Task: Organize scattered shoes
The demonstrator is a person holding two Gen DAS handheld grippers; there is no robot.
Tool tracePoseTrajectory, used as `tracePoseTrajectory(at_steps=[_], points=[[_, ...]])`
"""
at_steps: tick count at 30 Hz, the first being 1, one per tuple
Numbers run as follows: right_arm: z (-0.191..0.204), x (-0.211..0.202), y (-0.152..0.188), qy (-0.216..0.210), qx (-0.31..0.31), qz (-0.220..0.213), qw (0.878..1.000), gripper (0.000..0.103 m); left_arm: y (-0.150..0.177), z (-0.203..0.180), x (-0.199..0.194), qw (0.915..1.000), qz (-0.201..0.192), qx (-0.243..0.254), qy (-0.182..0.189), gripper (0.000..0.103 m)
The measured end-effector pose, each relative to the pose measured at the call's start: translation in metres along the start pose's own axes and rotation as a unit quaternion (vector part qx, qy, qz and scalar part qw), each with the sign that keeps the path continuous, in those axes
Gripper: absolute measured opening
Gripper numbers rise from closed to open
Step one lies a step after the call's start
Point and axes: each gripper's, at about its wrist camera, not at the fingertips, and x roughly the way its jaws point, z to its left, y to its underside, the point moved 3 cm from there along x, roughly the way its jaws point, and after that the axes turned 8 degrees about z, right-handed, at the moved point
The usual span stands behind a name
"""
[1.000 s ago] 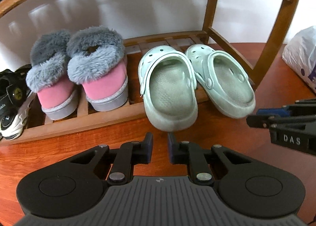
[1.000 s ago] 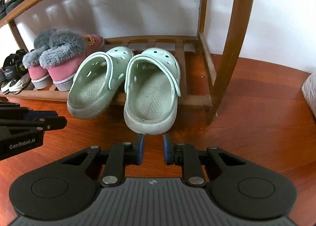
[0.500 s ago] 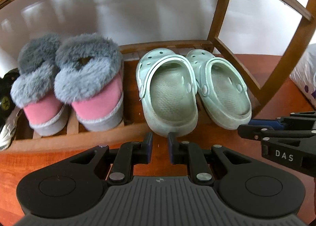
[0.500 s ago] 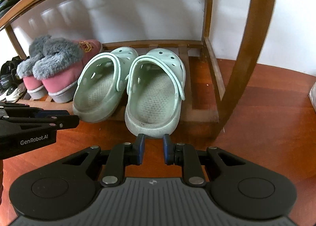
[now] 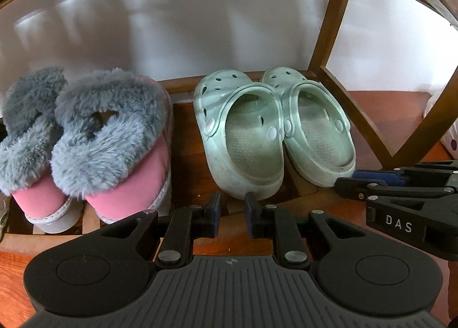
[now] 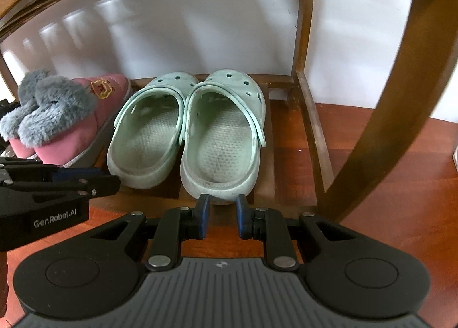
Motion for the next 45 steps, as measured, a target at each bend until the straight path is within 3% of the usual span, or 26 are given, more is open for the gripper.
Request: tracePoseTrajectory(at_steps=[9, 20, 22, 35, 45], points=[[0.002, -0.011, 0.006, -0.001, -0.002, 0.001, 1.0, 0.023, 0.008, 0.002, -0.012, 0.9999, 0.01, -0.006, 0.004, 0.026], [0.012, -0.054, 0.029, -0.002, -0.002, -0.007, 1.0, 0.023, 0.025, 0.003, -0.055, 0.9999, -0.001, -0.016, 0.002, 0.037], [0.015, -0.065, 0.034, -0.001, -0.006, -0.01, 1.0, 0.024, 0.032, 0.004, -0.069, 0.9998, -0.007, -0.02, 0.003, 0.042], [0.035, -0.13, 0.072, -0.003, -0.013, -0.027, 1.0, 0.042, 0.078, 0.012, -0.136, 0.9992, -0.02, -0.03, -0.016, 0.056], [0.048, -0.177, 0.117, -0.025, -0.026, -0.033, 0.999, 0.052, 0.127, 0.013, -0.189, 0.9974, -0.035, -0.053, -0.035, 0.077]])
